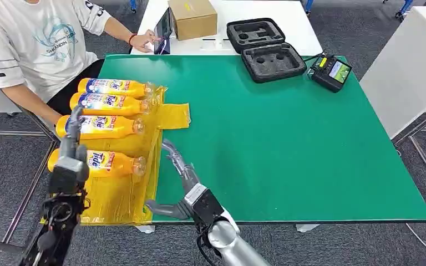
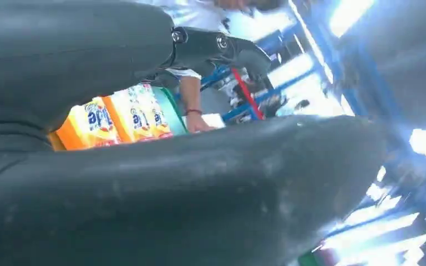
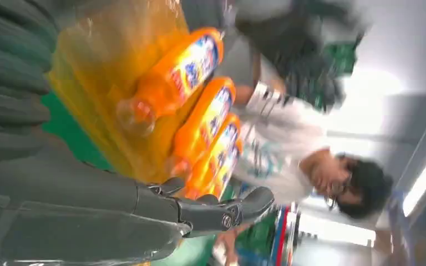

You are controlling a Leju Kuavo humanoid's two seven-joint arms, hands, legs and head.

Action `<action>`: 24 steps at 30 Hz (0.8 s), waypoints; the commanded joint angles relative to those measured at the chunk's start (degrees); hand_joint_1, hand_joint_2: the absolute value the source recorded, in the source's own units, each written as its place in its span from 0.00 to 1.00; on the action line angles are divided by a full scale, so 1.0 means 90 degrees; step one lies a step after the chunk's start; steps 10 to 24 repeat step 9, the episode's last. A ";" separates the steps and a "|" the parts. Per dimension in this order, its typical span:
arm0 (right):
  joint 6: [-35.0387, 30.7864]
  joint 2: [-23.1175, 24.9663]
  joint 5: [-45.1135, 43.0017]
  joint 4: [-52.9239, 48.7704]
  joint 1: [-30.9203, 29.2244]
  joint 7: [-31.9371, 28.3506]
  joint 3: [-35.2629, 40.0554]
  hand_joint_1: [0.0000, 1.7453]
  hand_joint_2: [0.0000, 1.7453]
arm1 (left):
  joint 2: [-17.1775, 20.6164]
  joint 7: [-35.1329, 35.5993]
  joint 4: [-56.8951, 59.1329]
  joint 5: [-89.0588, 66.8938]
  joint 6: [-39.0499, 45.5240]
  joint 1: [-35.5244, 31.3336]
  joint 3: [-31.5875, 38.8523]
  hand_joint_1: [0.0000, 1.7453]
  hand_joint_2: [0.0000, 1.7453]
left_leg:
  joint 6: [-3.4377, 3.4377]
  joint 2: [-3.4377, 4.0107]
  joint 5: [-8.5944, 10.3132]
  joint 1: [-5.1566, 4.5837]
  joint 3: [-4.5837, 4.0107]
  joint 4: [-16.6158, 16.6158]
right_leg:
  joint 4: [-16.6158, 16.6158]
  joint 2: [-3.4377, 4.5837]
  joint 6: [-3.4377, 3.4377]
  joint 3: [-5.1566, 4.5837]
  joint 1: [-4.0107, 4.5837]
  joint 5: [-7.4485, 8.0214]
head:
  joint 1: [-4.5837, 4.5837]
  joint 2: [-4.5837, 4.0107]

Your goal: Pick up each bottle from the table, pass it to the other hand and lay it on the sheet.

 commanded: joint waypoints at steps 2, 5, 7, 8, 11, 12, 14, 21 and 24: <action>-0.0185 -0.0223 -0.0003 -0.0174 0.0099 0.0002 -0.0073 0.00 1.00 | -0.0724 0.0014 -0.1016 0.0224 0.0041 0.0711 0.0532 0.00 0.00 | -0.0003 -0.0007 -0.0010 0.0003 0.0019 -0.0003 | -0.0004 0.0000 -0.0002 0.0019 0.0002 -0.0009 | 0.0000 0.0000; -0.0795 -0.0322 0.0186 -0.0567 0.0246 0.0002 -0.0099 0.00 1.00 | -0.0926 0.0014 -0.0989 0.0605 -0.0072 0.0919 0.0614 0.00 1.00 | -0.0004 -0.0005 -0.0009 0.0004 0.0020 -0.0004 | -0.0004 0.0002 -0.0003 0.0019 0.0002 -0.0008 | -0.0002 0.0000; -0.1339 -0.0501 0.0284 -0.1026 0.0439 0.0002 -0.0098 0.00 1.00 | -0.1130 0.0014 -0.0939 0.0715 -0.0094 0.1177 0.0551 0.00 1.00 | -0.0004 -0.0009 -0.0018 0.0003 0.0046 -0.0012 | -0.0011 0.0003 -0.0002 0.0046 0.0000 -0.0017 | -0.0002 0.0000; -0.1398 -0.0553 0.0222 -0.1169 0.0522 0.0002 -0.0122 0.07 1.00 | -0.1208 0.0014 -0.0975 0.0707 -0.0041 0.1255 0.0536 0.00 1.00 | 0.0000 -0.0010 -0.0011 0.0000 0.0029 -0.0009 | -0.0009 -0.0002 0.0001 0.0029 -0.0003 -0.0011 | -0.0002 0.0000; -0.1433 -0.0589 0.0142 -0.1318 0.0610 0.0002 -0.0156 0.89 1.00 | -0.1278 0.0014 -0.1012 0.0670 0.0021 0.1328 0.0520 0.00 1.00 | -0.0001 -0.0013 -0.0019 0.0002 0.0045 -0.0011 | -0.0010 -0.0001 0.0000 0.0045 -0.0002 -0.0019 | -0.0002 0.0000; -0.1433 -0.0589 0.0142 -0.1318 0.0610 0.0002 -0.0156 0.89 1.00 | -0.1278 0.0014 -0.1012 0.0670 0.0021 0.1328 0.0520 0.00 1.00 | -0.0001 -0.0013 -0.0019 0.0002 0.0045 -0.0011 | -0.0010 -0.0001 0.0000 0.0045 -0.0002 -0.0019 | -0.0002 0.0000; -0.1433 -0.0589 0.0142 -0.1318 0.0610 0.0002 -0.0156 0.89 1.00 | -0.1278 0.0014 -0.1012 0.0670 0.0021 0.1328 0.0520 0.00 1.00 | -0.0001 -0.0013 -0.0019 0.0002 0.0045 -0.0011 | -0.0010 -0.0001 0.0000 0.0045 -0.0002 -0.0019 | -0.0002 0.0000; -0.1433 -0.0589 0.0142 -0.1318 0.0610 0.0002 -0.0156 0.89 1.00 | -0.1278 0.0014 -0.1012 0.0670 0.0021 0.1328 0.0520 0.00 1.00 | -0.0001 -0.0013 -0.0019 0.0002 0.0045 -0.0011 | -0.0010 -0.0001 0.0000 0.0045 -0.0002 -0.0019 | -0.0002 0.0000; -0.1433 -0.0589 0.0142 -0.1318 0.0610 0.0002 -0.0156 0.89 1.00 | -0.1278 0.0014 -0.1012 0.0670 0.0021 0.1328 0.0520 0.00 1.00 | -0.0001 -0.0013 -0.0019 0.0002 0.0045 -0.0011 | -0.0010 -0.0001 0.0000 0.0045 -0.0002 -0.0019 | -0.0002 0.0000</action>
